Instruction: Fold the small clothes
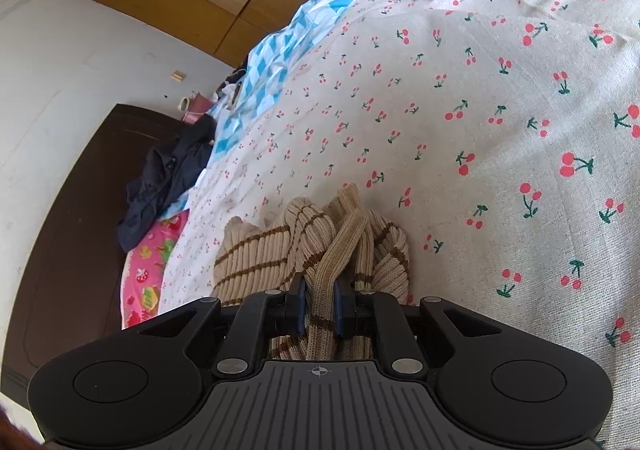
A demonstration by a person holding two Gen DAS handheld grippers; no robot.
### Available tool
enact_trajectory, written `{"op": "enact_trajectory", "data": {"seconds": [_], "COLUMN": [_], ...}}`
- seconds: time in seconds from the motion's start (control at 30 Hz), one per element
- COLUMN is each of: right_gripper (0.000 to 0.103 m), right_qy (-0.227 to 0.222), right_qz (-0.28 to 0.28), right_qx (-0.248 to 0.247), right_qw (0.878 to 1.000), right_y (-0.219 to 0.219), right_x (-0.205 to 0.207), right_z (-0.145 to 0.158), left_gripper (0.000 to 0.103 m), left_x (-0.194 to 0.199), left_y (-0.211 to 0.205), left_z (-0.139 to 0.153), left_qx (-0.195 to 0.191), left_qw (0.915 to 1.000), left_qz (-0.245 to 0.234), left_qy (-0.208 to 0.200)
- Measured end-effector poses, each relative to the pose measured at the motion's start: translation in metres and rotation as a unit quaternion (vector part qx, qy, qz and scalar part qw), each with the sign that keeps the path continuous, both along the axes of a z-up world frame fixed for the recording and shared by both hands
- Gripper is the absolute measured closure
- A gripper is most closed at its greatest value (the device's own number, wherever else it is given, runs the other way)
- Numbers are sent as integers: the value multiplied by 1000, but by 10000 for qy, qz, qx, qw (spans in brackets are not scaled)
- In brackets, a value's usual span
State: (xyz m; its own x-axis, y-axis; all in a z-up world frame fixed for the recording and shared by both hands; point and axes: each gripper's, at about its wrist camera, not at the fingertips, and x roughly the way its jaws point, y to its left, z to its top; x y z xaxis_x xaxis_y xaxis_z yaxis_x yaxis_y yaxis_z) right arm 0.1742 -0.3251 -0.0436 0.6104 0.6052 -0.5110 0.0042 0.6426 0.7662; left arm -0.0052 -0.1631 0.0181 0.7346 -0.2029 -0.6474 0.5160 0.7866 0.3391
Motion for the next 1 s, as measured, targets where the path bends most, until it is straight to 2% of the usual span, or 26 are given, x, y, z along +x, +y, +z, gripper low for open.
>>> {"op": "enact_trajectory", "data": {"seconds": [0.13,0.2,0.27,0.33,0.43,0.63,0.77,0.9,1.0], "right_gripper": [89,89,89,89,88,84,84,83,76], "right_qy": [-269,-320,-214,-118,-106,-169,-210,-374,-428], "right_qz": [83,98,120,166,173,144,6,30,213], "right_qx": [14,-86,-264,-446,-411,-437,-526,-652,-764], "right_qw": [9996,9994,9993,9988,9990,9988,9984,9972,9959], "right_y": [3,3,3,4,3,1,-2,0,11], "right_x": [-1,0,2,3,3,-5,-19,-58,-98], "right_z": [12,14,8,0,-1,5,17,35,44], "left_gripper": [71,73,73,73,73,72,67,58,53], "left_x": [-3,0,6,12,21,16,0,-11,-13], "left_y": [-5,-11,-16,-17,-13,-4,19,45,67], "left_z": [24,24,13,0,-7,11,30,44,47], "left_qx": [-370,-490,-484,-511,-731,-990,-1406,-1751,-1815], "left_qw": [9991,9987,9986,9975,9940,9913,9862,9824,9827], "left_qz": [-115,-152,-176,-161,-64,-195,-237,-207,-74], "left_qy": [-147,-71,104,469,810,841,842,614,349]}}
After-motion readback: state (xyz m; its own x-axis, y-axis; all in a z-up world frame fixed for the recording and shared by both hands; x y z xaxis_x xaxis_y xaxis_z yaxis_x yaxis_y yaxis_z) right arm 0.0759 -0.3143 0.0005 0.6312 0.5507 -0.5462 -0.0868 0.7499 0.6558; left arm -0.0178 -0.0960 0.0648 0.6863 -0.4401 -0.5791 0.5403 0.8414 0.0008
